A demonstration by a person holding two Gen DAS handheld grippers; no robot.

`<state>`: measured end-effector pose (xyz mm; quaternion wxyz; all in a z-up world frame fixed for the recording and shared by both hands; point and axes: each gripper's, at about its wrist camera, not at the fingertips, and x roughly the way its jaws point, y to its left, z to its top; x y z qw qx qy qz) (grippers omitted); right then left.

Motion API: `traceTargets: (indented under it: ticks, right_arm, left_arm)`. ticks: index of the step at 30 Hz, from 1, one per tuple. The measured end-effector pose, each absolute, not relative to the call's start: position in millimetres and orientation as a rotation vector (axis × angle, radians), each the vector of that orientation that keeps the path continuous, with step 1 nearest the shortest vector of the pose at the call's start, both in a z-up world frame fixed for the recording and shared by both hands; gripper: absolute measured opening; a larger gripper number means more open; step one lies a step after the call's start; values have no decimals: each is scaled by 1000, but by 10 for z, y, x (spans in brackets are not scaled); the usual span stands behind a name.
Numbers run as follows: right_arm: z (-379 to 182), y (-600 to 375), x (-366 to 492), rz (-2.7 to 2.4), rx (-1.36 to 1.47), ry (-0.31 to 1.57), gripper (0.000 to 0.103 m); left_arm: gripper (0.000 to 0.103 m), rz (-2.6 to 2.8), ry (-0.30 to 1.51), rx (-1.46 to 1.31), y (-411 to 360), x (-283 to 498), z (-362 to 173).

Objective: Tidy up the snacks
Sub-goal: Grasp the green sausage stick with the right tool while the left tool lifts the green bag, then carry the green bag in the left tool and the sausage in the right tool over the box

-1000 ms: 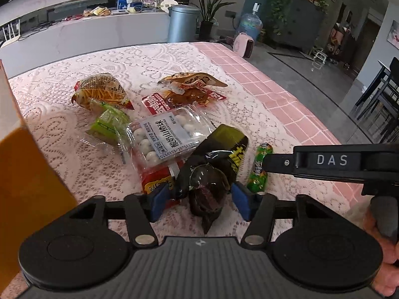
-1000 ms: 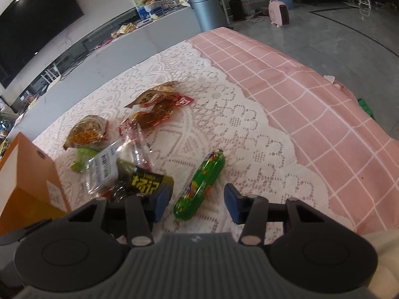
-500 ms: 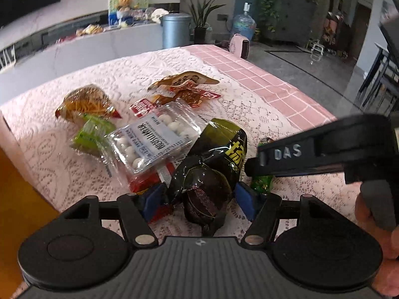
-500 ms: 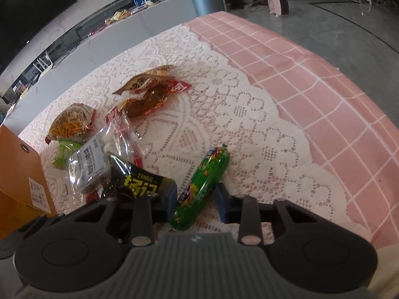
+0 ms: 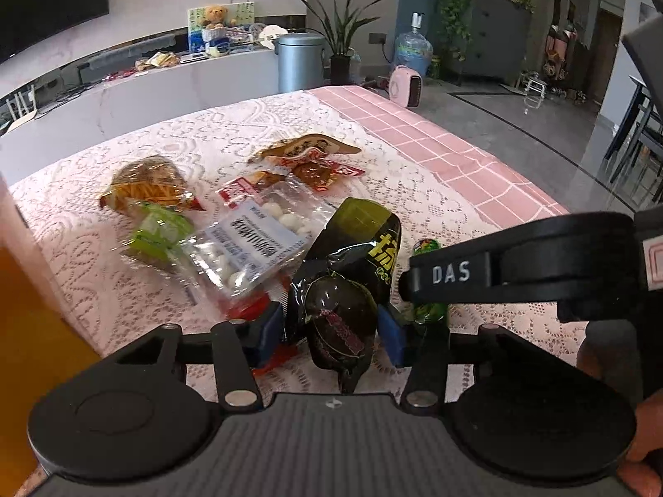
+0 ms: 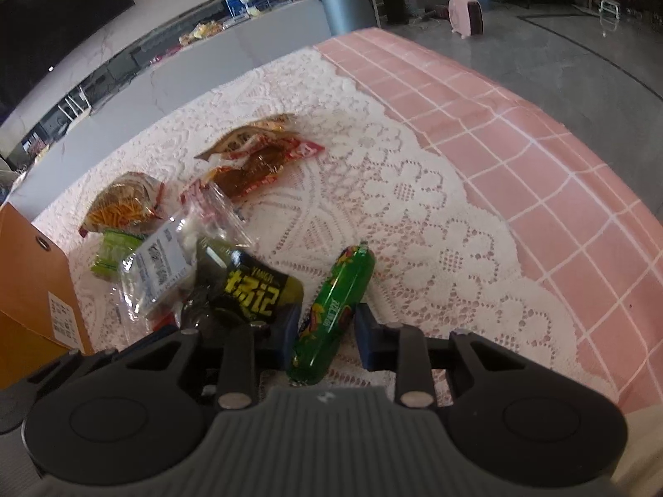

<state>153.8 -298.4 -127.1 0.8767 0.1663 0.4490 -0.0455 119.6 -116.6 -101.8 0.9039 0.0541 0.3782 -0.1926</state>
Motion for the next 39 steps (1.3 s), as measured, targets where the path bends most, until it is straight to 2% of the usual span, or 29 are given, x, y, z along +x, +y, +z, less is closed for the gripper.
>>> traceTargets:
  ticks: [12, 19, 23, 27, 28, 29, 39]
  right_arm:
    - [-1124, -2918, 1374, -28, 319, 888, 22]
    - [-1233, -2754, 1393, 136, 297, 1101, 20]
    - [-1237, -2650, 1439, 122, 222, 1136, 27]
    - [-1219, -2558, 1467, 113, 159, 1108, 30]
    - [-1216, -2517, 1467, 110, 129, 1101, 28]
    - [-1210, -2481, 1458, 107, 103, 1096, 21]
    - [-1030, -2547, 1266, 90, 129, 1014, 20]
  left_arm:
    - [54, -359, 743, -17, -762, 933, -645]
    - [54, -309, 719, -61, -481, 822, -454]
    - [54, -274, 717, -76, -363, 797, -423]
    - [54, -264, 709, -103, -279, 766, -372]
    - [54, -266, 704, -108, -268, 754, -355]
    - [54, -269, 698, -112, -264, 746, -336]
    - [54, -265, 641, -146, -116, 623, -141]
